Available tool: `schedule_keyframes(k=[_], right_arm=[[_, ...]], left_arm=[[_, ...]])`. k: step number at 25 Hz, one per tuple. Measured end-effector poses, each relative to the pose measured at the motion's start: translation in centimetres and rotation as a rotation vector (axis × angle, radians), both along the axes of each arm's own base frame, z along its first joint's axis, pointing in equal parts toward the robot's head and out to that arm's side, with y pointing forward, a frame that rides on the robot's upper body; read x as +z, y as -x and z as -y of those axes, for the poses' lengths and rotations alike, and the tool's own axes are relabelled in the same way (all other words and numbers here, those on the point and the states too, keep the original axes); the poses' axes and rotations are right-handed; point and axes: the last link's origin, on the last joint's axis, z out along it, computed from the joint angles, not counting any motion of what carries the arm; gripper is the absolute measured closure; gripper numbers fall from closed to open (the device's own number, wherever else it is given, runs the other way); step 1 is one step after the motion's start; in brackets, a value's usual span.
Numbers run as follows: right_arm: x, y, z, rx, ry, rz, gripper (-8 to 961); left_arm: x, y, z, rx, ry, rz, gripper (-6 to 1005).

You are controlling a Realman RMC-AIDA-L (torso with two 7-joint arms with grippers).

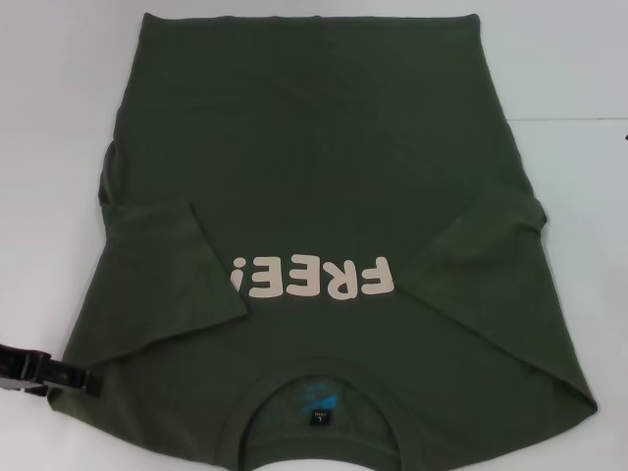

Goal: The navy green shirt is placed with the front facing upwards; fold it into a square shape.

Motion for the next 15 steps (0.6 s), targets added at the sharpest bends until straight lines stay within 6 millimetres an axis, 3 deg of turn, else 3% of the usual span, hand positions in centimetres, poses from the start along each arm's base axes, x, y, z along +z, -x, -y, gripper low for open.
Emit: schedule_keyframes(k=[15], right_arm=[[-0.09, 0.0, 0.06, 0.0, 0.0, -0.001, 17]], left_arm=[[-1.02, -0.62, 0.1, 0.049, 0.034, 0.07, 150]])
